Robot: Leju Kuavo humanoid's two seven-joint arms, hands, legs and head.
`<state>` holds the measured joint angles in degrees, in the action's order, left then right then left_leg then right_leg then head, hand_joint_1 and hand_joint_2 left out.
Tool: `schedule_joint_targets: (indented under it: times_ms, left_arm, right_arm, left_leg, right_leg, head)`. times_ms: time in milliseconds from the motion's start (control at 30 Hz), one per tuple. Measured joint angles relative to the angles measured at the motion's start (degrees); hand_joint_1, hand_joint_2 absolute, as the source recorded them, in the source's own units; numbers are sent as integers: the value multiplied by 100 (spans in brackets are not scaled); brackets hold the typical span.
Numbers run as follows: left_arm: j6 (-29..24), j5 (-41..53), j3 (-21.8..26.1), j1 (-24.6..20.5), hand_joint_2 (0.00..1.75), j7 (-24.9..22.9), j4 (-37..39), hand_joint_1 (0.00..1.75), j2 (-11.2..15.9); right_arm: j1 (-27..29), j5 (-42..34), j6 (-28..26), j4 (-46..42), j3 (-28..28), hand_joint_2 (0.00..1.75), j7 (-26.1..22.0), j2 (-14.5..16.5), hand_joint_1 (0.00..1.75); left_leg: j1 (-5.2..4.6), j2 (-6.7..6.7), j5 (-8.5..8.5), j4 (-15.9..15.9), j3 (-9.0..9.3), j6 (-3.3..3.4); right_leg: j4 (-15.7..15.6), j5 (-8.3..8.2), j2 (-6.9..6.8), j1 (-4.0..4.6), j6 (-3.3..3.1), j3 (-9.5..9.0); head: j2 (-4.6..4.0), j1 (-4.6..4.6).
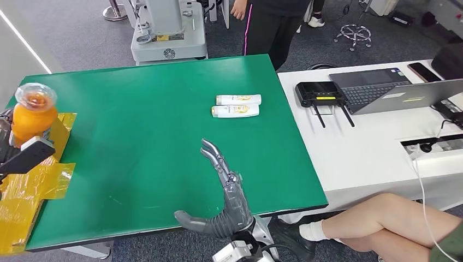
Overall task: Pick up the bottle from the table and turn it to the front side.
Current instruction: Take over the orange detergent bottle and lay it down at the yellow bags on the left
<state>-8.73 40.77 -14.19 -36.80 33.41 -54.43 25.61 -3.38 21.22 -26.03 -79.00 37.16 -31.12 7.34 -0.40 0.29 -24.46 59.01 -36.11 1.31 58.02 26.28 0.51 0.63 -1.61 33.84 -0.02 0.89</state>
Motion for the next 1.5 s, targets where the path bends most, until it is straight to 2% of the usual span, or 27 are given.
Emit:
schedule_joint_targets:
  times_ms: [133, 233, 467, 567, 700, 900, 1100, 1500]
  left_arm:
    - [71, 688, -240, -94, 175, -65, 271, 175, 195]
    - [-81, 1329, -533, -203, 175, -199, 502, 175, 270]
    - [-1268, 2180, -1157, -206, 175, -355, 1015, 175, 292]
    - [-1611, 2353, -1292, -146, 175, -392, 1239, 175, 228]
    - [-1799, 2565, -1418, -93, 175, -455, 1513, 175, 112]
    - [-2448, 2945, -1458, 76, 175, -876, 2077, 175, -275]
    - [-2548, 3027, -1460, 178, 175, -1033, 2464, 175, -492]
    - [-2471, 3196, -1460, 4, 175, -1400, 2918, 175, -657]
  right_arm:
    - [40, 3, 103, -72, -36, 175, 38, 0, 0]
    - [51, -4, 169, -107, -51, 175, 50, 0, 0]
    - [52, -36, 284, -113, -57, 175, 52, 0, 0]
    - [57, -39, 287, -113, -64, 175, 52, 0, 0]
    - [84, -39, 276, -121, -83, 175, 48, 0, 0]
    - [180, -17, 205, -219, -126, 175, 34, -4, 0]
    - [210, 4, 219, -250, -143, 175, 38, -11, 0]
    - [211, 4, 246, -250, -143, 175, 45, -14, 0]
  left_leg:
    - [0, -2, 0, 0, 0, 0]
    - [0, -4, 1, 0, 0, -2]
    - [0, -3, 1, 0, -1, -4]
    - [-1, -4, 1, 0, -1, -4]
    - [-1, -4, 1, 0, -1, -5]
    - [-3, -5, 0, 0, -1, -5]
    - [-3, -8, 0, 0, -1, -6]
    - [-3, -8, 5, -1, 12, -19]
  right_leg:
    - [0, 0, -1, 0, -1, 1]
    - [0, 0, -2, 0, -1, -1]
    - [0, 0, -2, 0, -1, -1]
    - [0, 0, -3, -1, -1, 0]
    - [-1, 0, -3, -1, -1, 0]
    - [-1, 0, -3, -2, -1, -1]
    - [-1, 0, -5, -2, -1, -1]
    - [9, -1, -3, -2, -3, -7]
  head:
    - [0, 1]
    - [0, 0]
    - [0, 0]
    - [0, 1]
    - [0, 0]
    - [0, 1]
    - [0, 1]
    - [0, 1]
